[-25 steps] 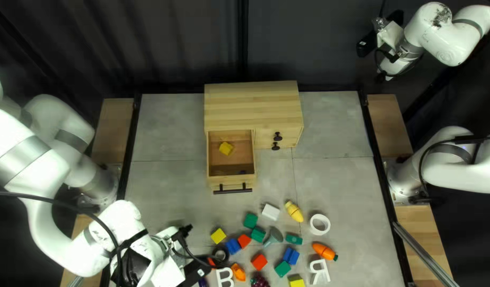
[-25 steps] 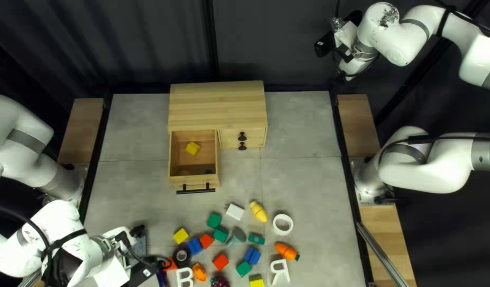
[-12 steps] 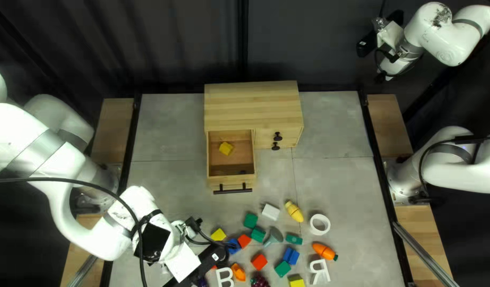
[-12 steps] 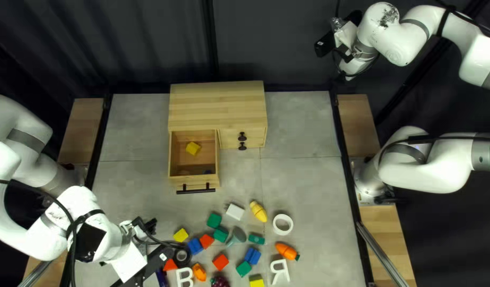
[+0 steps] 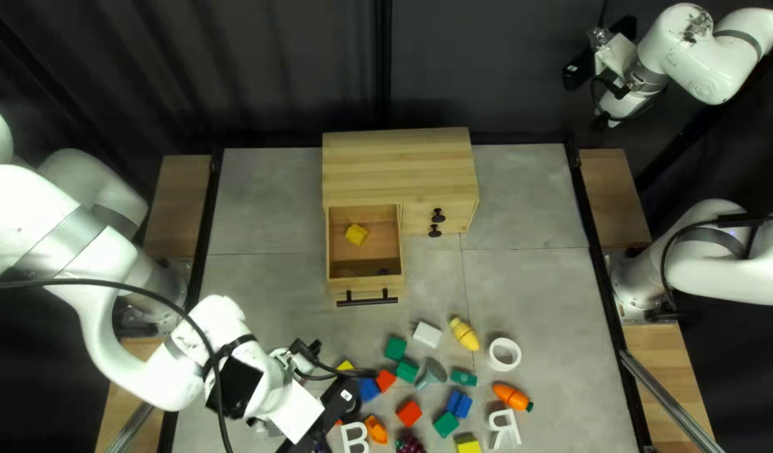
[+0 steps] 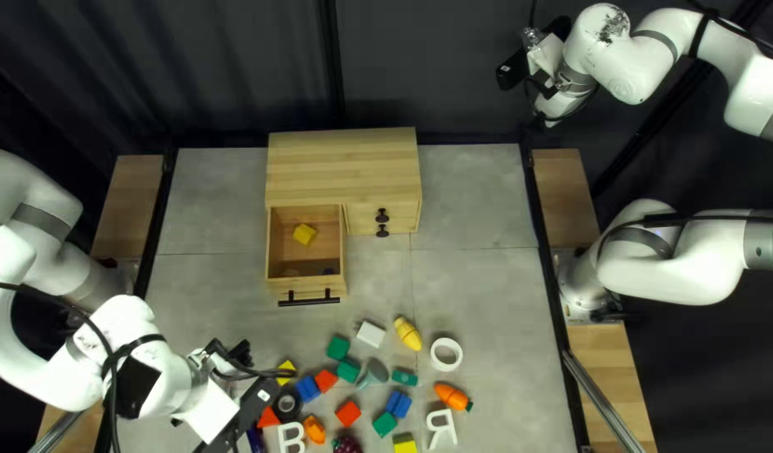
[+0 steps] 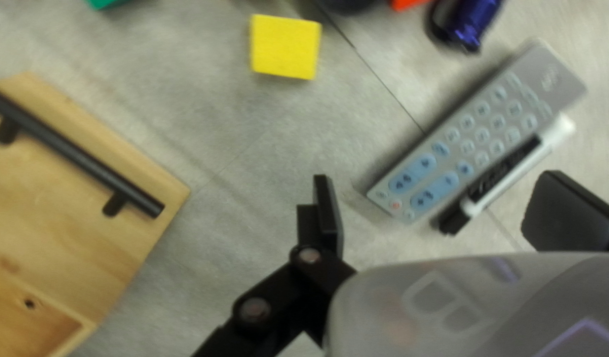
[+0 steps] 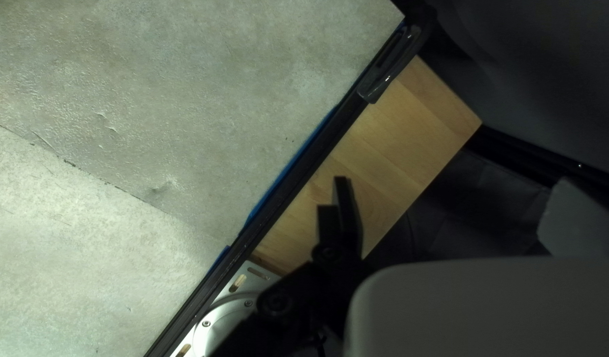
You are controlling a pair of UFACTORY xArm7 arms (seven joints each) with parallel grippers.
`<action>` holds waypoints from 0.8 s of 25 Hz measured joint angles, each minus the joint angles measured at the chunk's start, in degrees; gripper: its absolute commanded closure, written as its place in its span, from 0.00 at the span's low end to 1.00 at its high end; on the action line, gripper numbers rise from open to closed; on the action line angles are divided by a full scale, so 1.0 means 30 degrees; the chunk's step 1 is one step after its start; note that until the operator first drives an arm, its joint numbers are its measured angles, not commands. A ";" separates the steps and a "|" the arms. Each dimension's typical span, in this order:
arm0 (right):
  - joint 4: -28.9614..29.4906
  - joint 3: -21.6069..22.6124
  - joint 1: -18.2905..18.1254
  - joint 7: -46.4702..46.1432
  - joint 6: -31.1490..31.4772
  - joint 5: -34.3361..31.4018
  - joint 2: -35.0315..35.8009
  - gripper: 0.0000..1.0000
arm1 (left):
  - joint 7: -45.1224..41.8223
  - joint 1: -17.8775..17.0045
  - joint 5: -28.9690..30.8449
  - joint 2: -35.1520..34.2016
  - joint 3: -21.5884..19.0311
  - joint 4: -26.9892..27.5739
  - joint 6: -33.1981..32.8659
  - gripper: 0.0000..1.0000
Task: Open drawers and place objects into drawer and close
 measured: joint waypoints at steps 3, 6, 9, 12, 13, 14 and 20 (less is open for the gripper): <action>0.0000 0.0000 0.0000 0.0000 0.0000 0.0000 0.0000 0.00 | -0.2766 -0.0174 0.1189 0.1407 -0.0048 0.0711 -0.0306 0.00; 0.0000 0.0000 0.0000 0.0000 0.0000 0.0000 0.0000 0.00 | -0.4024 -0.0128 0.1490 0.2498 0.0178 0.1096 -0.1195 0.00; 0.0000 0.0000 0.0000 0.0000 0.0000 0.0000 0.0000 0.00 | -0.5199 -0.0120 0.1761 0.3500 0.0388 0.1280 -0.2430 0.00; 0.0000 0.0000 0.0000 0.0000 0.0000 0.0000 0.0000 0.00 | -0.6174 -0.0338 0.2184 0.4249 0.0487 0.1540 -0.3259 0.00; 0.0000 0.0000 0.0000 0.0000 0.0000 0.0000 0.0000 0.00 | -0.6444 -0.0407 0.2273 0.4365 0.0499 0.1589 -0.3423 0.00; 0.0000 0.0000 0.0000 0.0000 0.0000 0.0000 0.0000 0.00 | -0.6696 -0.0460 0.2327 0.4430 0.0507 0.1609 -0.3560 0.00; 0.0000 0.0000 0.0000 0.0000 0.0000 0.0000 0.0000 0.00 | -0.8541 -0.0666 0.2410 0.4633 0.0659 0.1693 -0.4084 0.00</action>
